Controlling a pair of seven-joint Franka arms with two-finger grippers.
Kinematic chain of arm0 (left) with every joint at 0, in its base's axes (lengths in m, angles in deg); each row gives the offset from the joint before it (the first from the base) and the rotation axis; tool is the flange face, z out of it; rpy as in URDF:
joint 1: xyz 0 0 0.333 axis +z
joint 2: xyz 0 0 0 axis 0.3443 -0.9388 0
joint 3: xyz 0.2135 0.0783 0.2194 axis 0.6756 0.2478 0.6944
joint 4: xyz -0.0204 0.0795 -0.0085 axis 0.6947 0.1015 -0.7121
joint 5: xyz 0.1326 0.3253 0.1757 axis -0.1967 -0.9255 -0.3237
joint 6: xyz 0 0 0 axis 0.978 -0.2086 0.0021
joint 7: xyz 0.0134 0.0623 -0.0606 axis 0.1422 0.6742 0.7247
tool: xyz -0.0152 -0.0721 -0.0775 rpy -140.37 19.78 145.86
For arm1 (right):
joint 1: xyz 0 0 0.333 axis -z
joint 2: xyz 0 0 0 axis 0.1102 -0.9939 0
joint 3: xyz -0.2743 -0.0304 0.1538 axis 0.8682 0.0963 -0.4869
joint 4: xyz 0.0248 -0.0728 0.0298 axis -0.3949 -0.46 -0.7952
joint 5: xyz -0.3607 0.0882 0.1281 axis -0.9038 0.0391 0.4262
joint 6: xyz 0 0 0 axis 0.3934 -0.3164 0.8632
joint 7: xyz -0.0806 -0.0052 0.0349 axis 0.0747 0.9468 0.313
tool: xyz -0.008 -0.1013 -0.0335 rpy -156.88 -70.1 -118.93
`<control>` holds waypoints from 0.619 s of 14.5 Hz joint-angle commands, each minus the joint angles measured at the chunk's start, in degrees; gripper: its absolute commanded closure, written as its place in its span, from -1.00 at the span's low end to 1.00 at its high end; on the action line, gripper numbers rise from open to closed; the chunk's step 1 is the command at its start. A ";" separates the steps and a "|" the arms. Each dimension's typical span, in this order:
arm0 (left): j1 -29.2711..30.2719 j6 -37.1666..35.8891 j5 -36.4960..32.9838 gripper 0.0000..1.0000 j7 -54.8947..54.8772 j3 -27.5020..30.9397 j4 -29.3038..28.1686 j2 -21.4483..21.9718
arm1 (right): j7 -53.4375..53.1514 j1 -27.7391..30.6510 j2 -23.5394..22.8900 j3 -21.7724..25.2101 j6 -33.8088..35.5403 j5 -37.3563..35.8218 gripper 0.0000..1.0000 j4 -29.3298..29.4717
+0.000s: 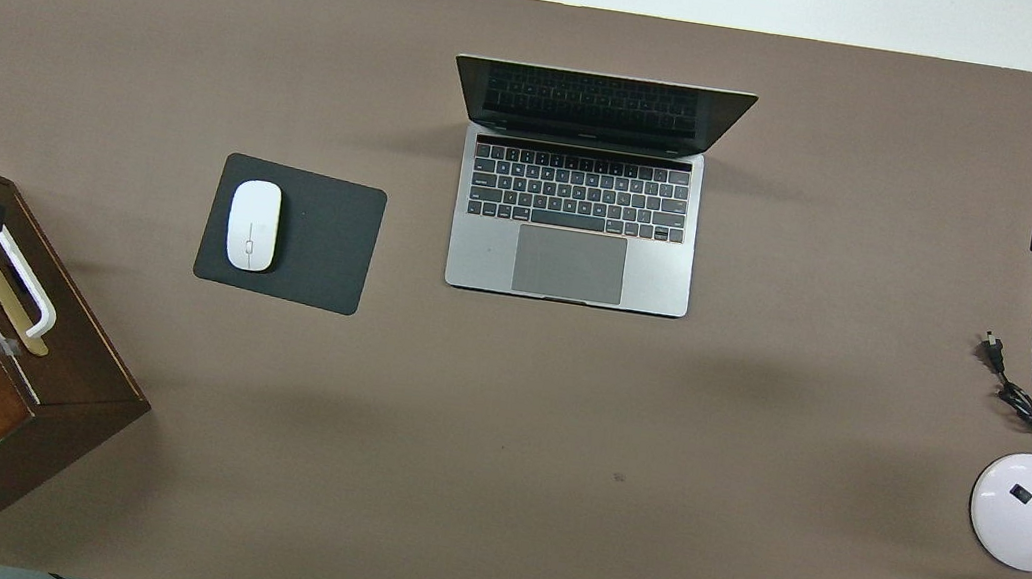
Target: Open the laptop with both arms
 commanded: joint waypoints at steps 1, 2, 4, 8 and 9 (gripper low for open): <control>1.12 -2.18 -1.05 -1.00 -0.86 -0.88 1.35 -0.66 | 0.71 1.46 1.35 -1.35 -0.87 -0.47 -0.99 -1.66; 1.21 -2.61 -1.05 -1.00 -0.86 -0.79 1.35 -0.66 | 0.71 1.46 1.35 -1.35 -0.87 -0.47 -0.99 -1.66; 1.12 -2.79 -0.96 -1.00 -0.77 -0.79 1.35 -0.58 | 0.71 1.46 1.35 -1.35 -0.95 -0.56 -0.99 -1.57; 1.04 -2.79 -0.96 -1.00 -0.86 -0.44 1.35 -0.66 | 0.63 1.46 1.26 -1.35 -0.95 -0.56 -0.99 -1.57; 1.12 -2.71 -0.96 -1.00 -0.86 -0.53 1.27 -0.49 | 0.63 1.37 1.26 -1.44 -0.95 -0.56 -0.98 -1.57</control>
